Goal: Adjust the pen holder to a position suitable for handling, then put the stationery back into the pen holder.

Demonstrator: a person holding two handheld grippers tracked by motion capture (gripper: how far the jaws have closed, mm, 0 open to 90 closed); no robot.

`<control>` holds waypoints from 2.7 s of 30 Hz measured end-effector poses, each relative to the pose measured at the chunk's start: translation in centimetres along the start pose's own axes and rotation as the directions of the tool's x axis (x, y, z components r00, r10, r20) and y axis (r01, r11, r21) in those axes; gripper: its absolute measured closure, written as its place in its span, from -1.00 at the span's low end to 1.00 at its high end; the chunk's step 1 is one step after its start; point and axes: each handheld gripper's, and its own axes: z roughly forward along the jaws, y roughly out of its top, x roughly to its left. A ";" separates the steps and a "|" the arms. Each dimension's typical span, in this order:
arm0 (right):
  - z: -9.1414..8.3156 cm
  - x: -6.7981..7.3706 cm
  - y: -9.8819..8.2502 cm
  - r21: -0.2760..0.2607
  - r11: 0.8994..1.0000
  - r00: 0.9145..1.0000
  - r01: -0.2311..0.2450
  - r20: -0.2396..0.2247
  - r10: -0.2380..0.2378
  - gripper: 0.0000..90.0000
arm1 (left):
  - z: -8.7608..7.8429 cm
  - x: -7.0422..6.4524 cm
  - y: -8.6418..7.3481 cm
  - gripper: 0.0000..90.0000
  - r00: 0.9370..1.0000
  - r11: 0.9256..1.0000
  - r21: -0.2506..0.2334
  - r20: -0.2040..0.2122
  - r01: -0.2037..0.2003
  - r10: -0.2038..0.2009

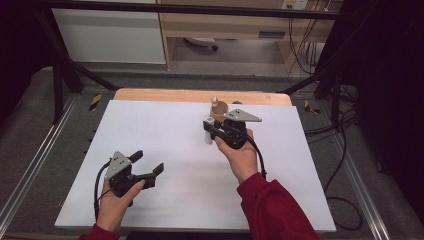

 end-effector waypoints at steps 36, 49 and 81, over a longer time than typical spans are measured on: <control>0.3 -6.1 6.2 -0.134 0.985 0.959 0.106 0.275 -0.066 0.58 | 0.3 0.4 -0.6 -0.89 0.999 1.000 0.025 -0.037 0.011 -0.010; 2.8 -7.6 5.8 -0.134 0.985 0.944 0.107 0.326 -0.058 0.58 | 0.1 0.3 -0.5 -0.89 0.999 1.000 -0.002 -0.042 0.000 0.000; 6.8 -7.7 4.3 -0.047 0.995 0.956 0.087 0.286 -0.070 0.58 | 0.3 0.3 -0.6 -0.90 0.999 1.000 0.014 -0.041 0.004 -0.003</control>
